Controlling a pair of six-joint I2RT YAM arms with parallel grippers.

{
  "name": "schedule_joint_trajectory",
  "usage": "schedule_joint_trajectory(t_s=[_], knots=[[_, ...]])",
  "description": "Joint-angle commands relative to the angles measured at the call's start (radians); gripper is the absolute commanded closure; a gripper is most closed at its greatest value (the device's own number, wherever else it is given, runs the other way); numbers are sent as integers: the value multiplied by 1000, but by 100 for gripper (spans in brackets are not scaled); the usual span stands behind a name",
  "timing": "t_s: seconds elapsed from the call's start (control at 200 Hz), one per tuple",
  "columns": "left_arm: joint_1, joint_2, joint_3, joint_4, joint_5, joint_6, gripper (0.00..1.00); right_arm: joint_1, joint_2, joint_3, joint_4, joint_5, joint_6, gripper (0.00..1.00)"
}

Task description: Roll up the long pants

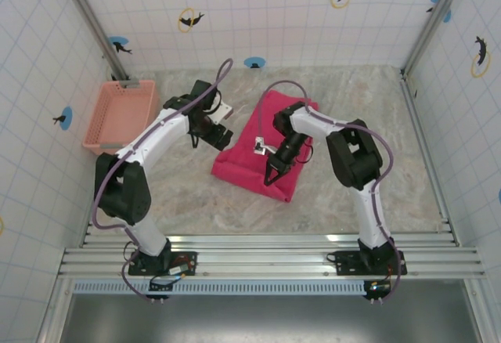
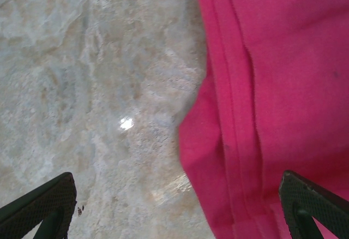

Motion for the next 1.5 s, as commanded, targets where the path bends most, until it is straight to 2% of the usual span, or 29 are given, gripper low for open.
schedule_joint_trajectory(t_s=[0.0, 0.225, 0.48, 0.651, 0.781, 0.906, 1.021, 1.116, 1.156, 1.321, 1.406, 1.496], knots=[[-28, 29, 41, -22, 26, 19, 3, -25, 51, 61, -32, -5, 16, 93], [-90, 44, 63, -51, 60, 13, 3, -71, 117, 120, -29, 4, 34, 93], [-148, 37, -32, -41, 98, 0, 4, -78, 164, 145, -30, -6, 27, 93], [-166, 17, -123, 3, -30, -62, 10, -78, 177, 156, -31, -12, 29, 93], [-168, 34, -161, 23, -140, -104, 10, -79, 175, 153, -30, -15, 26, 93], [-168, 133, -107, -4, -242, -185, 7, -79, 164, 147, -34, -15, 25, 91], [-169, 258, 9, -75, -282, -225, 6, -81, 148, 152, -50, 7, 24, 89], [-168, 341, 84, -133, -295, -232, 6, -85, 105, 162, -48, 89, 37, 81], [-169, 357, 98, -139, -292, -232, 6, -88, 79, 168, -39, 161, 56, 74], [-167, 350, 92, -113, -282, -234, 5, -89, -119, 189, 1, 471, 103, 59], [-168, 361, 99, -115, -270, -232, 5, -67, -236, 148, 61, 571, 127, 56], [-168, 373, 109, -125, -265, -229, 5, 8, -371, 25, 160, 668, 136, 52]])
